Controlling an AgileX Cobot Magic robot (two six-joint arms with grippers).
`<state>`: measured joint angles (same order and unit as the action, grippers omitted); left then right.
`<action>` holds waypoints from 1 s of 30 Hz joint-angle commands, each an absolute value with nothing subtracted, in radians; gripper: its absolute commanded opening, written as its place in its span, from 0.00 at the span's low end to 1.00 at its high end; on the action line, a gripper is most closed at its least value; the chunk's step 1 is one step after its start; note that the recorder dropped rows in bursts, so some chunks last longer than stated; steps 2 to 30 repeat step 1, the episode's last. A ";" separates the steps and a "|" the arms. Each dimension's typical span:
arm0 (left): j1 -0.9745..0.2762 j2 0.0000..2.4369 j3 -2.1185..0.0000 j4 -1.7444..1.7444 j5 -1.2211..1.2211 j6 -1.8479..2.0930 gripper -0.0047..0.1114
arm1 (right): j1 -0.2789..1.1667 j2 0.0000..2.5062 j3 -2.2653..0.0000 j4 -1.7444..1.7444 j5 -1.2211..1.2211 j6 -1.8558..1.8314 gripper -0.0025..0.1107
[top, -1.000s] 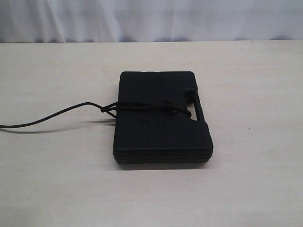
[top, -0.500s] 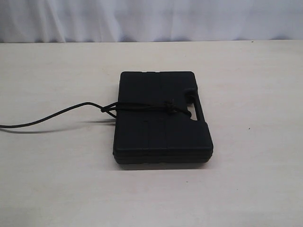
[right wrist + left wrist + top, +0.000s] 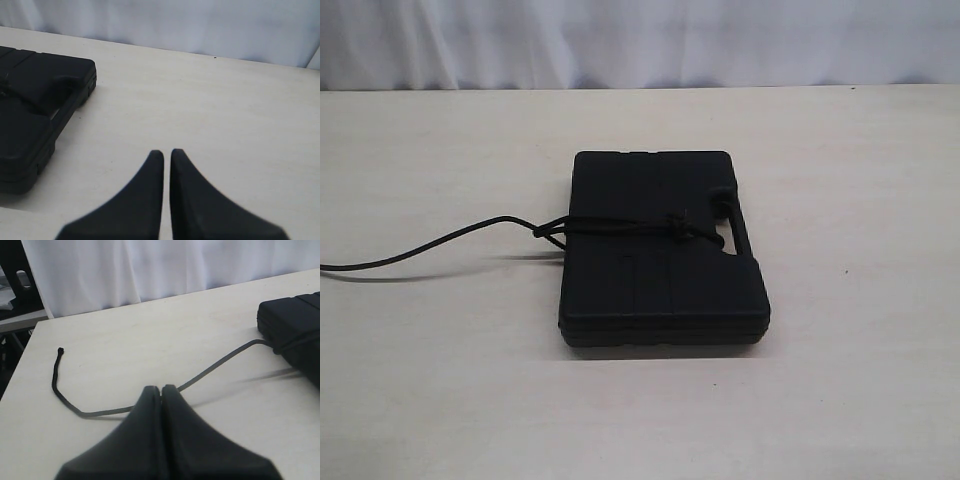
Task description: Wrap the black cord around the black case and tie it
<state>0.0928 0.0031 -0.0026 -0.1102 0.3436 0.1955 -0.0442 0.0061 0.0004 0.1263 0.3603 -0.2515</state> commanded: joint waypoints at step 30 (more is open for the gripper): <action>0.095 0.000 0.000 -0.108 0.330 0.186 0.04 | -0.044 0.000 0.000 0.118 0.357 -0.259 0.06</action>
